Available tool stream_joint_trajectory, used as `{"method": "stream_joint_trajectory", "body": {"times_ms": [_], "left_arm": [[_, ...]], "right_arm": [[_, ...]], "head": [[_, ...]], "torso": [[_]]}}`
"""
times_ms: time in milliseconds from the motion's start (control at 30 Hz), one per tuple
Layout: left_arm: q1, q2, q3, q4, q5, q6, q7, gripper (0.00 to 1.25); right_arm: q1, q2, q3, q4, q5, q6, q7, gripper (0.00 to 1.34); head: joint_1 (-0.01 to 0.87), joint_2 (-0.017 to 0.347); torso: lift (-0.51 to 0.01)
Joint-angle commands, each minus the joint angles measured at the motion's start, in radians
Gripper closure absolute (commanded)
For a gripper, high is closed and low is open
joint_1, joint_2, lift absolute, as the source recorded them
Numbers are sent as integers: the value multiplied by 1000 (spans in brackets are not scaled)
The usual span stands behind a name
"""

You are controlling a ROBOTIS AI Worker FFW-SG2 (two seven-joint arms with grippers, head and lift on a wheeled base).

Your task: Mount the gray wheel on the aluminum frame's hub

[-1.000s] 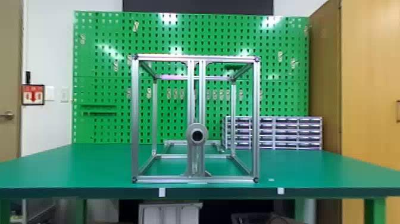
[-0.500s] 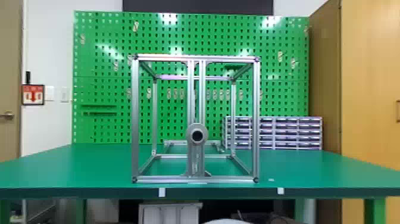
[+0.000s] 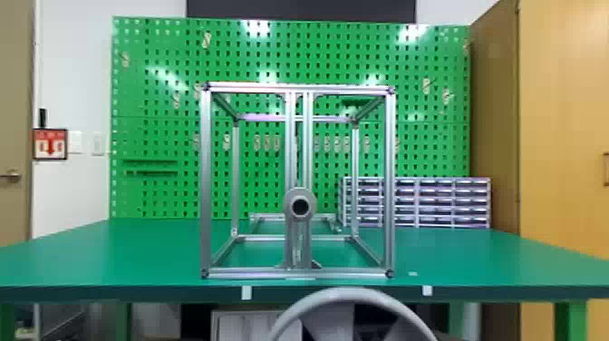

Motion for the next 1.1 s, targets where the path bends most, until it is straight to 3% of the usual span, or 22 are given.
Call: {"method": "stream_joint_trajectory", "body": {"times_ms": [0,267,733,900,1000,1067], "left_arm": [[6,4,3,-7,-3,6,1,162],[14,15,6,-20,-10,21,1,162],[26,30,3,-36,-21,46,1,163],[29,38,-2,-44,-30,58,1,163],[29,41,-3,-49,-33,61,1,163],[30,41,-3,-50,-33,64,1,163]], "right_arm": [[-75,-65,44,-32,-117,58,-64,1049],[-213,-180,139,-66,-345,84,-234,1049],[-374,-269,185,-118,-600,73,-452,1049],[-446,-312,191,-116,-763,70,-551,1049],[-493,-331,194,-115,-875,86,-617,1049],[-522,-335,197,-115,-907,101,-636,1049]], "head": [[-5,6],[-5,6],[-5,6],[-5,6],[-5,6],[-5,6]], "torso": [[-499],[-499],[-499],[-499],[-499],[-499]]}}
